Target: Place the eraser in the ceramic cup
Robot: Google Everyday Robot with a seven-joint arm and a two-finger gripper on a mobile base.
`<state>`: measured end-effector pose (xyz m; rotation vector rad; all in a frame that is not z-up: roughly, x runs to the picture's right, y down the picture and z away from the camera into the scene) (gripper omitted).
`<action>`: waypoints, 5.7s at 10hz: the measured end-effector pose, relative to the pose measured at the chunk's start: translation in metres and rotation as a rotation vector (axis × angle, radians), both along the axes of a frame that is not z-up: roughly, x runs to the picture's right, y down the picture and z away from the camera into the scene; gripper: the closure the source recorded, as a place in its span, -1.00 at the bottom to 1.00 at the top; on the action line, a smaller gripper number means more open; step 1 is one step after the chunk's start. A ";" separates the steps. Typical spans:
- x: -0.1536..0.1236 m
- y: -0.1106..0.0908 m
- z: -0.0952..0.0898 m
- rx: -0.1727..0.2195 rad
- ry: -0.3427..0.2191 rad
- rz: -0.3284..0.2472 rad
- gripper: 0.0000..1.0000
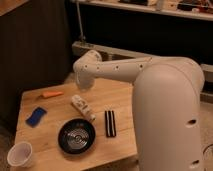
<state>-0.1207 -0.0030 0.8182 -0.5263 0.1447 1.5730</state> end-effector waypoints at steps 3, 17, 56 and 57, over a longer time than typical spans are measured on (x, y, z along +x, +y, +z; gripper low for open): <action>0.067 -0.005 0.003 -0.012 0.007 0.072 0.94; 0.120 0.078 -0.020 -0.131 0.038 -0.048 -0.31; 0.081 -0.007 -0.014 0.067 0.107 -0.127 0.89; 0.064 -0.030 -0.029 0.119 0.074 -0.133 0.89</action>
